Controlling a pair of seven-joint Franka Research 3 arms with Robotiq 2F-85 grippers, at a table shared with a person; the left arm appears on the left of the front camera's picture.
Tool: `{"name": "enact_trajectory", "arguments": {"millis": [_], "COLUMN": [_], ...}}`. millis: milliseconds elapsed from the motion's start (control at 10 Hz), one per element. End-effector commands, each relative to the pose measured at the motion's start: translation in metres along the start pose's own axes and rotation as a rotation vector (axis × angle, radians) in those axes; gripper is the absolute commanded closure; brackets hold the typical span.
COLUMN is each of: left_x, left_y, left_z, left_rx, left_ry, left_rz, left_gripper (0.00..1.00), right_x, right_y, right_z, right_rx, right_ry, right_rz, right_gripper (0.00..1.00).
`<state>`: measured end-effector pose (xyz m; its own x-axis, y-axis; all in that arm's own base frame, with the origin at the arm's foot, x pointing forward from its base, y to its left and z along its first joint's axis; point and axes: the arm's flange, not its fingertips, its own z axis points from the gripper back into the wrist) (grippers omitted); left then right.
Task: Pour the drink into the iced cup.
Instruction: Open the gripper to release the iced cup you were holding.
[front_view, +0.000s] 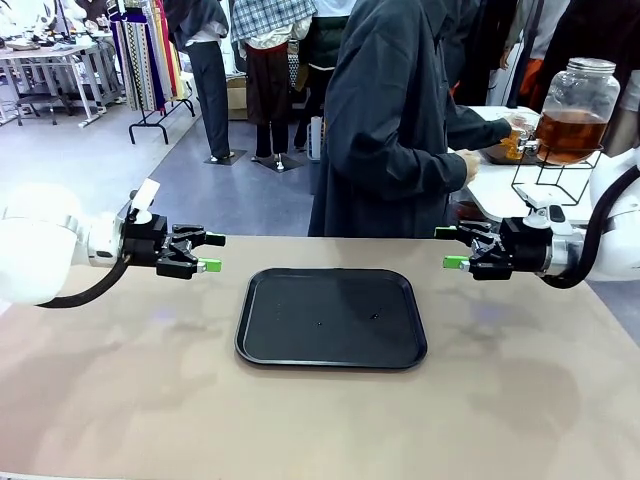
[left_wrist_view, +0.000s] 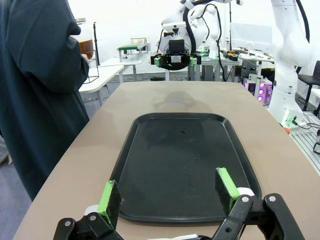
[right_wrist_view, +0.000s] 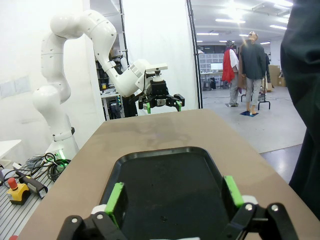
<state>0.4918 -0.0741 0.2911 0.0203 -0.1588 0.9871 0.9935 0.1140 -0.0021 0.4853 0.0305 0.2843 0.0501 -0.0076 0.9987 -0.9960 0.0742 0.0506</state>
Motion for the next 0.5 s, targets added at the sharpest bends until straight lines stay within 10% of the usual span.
{"name": "enact_trajectory", "arguments": {"millis": [0, 400], "left_x": [0.0021, 0.0021], "left_y": [0.0007, 0.0007], "left_z": [-0.0004, -0.0004], "left_rx": [0.003, 0.003], "left_ry": [0.005, 0.005], "left_rz": [0.009, 0.009], "left_gripper": [0.00, 0.00], "right_x": [0.0061, 0.0061], "right_y": [0.0003, 0.0003], "right_z": [-0.0020, -0.0020], "right_rx": [0.003, 0.003], "right_ry": [0.001, 0.001], "right_rz": [0.004, 0.004], "right_gripper": [0.00, 0.00]}}
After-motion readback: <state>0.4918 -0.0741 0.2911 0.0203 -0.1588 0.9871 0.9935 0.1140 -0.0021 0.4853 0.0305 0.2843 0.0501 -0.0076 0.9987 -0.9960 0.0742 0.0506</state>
